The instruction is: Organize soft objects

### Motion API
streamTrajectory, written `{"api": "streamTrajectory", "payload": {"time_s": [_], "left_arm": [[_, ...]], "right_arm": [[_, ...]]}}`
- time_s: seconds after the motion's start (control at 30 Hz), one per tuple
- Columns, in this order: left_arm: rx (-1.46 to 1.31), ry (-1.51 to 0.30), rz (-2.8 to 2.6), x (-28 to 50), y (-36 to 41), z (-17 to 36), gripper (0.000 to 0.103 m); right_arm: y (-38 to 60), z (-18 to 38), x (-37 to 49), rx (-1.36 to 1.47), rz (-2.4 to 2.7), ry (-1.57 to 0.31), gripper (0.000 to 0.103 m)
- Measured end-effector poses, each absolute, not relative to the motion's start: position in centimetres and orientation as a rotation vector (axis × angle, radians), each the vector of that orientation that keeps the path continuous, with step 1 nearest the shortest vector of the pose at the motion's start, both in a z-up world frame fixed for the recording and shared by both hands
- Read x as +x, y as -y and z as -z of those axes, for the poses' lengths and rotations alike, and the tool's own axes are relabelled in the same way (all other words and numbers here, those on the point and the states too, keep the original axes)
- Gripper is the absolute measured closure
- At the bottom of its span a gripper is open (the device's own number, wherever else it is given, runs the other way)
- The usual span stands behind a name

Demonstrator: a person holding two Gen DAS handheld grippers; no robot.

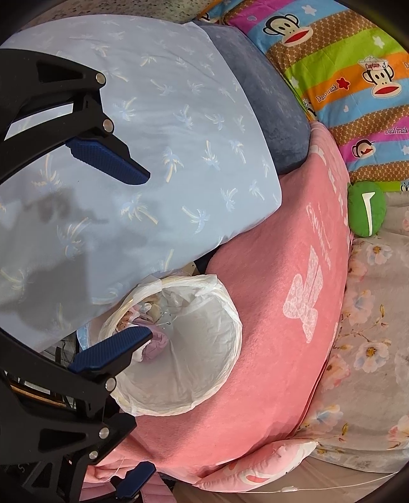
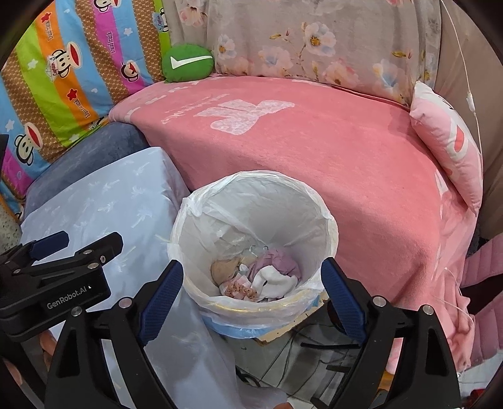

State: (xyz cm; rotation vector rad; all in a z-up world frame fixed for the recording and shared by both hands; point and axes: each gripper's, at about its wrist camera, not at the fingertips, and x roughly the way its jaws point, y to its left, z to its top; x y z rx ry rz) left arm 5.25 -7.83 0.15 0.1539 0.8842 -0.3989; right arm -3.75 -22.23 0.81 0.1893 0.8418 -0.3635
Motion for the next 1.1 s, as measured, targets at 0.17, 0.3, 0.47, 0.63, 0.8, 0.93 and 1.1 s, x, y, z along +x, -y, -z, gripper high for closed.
{"api": "streamTrajectory", "payload": {"time_s": [0.17, 0.3, 0.47, 0.63, 0.8, 0.93, 1.1], "left_arm": [[0.165, -0.893, 0.396, 5.2, 8.0, 0.2, 0.015], [0.168, -0.894, 0.387, 5.1, 8.2, 0.3, 0.015], [0.181, -0.897, 0.388, 5.0, 8.5, 0.5, 0.015], [0.189, -0.909, 0.389, 4.9, 8.8, 0.8, 0.015], [0.199, -0.930, 0.402, 4.8, 9.2, 1.1, 0.015], [0.208, -0.937, 0.399, 4.7, 9.6, 1.3, 0.015], [0.216, -0.959, 0.384, 4.8, 9.9, 1.7, 0.015]], "right_arm": [[22.7, -0.5, -4.1, 0.200, 0.361, -0.861, 0.016], [22.6, -0.3, -4.3, 0.194, 0.365, -0.873, 0.016], [22.6, 0.0, -4.3, 0.178, 0.367, -0.883, 0.015], [22.8, 0.1, -4.3, 0.165, 0.380, -0.888, 0.015], [23.0, 0.5, -4.2, 0.165, 0.380, -0.906, 0.015], [23.1, 0.8, -4.1, 0.168, 0.379, -0.912, 0.015], [23.4, 1.0, -4.0, 0.170, 0.386, -0.914, 0.015]]}}
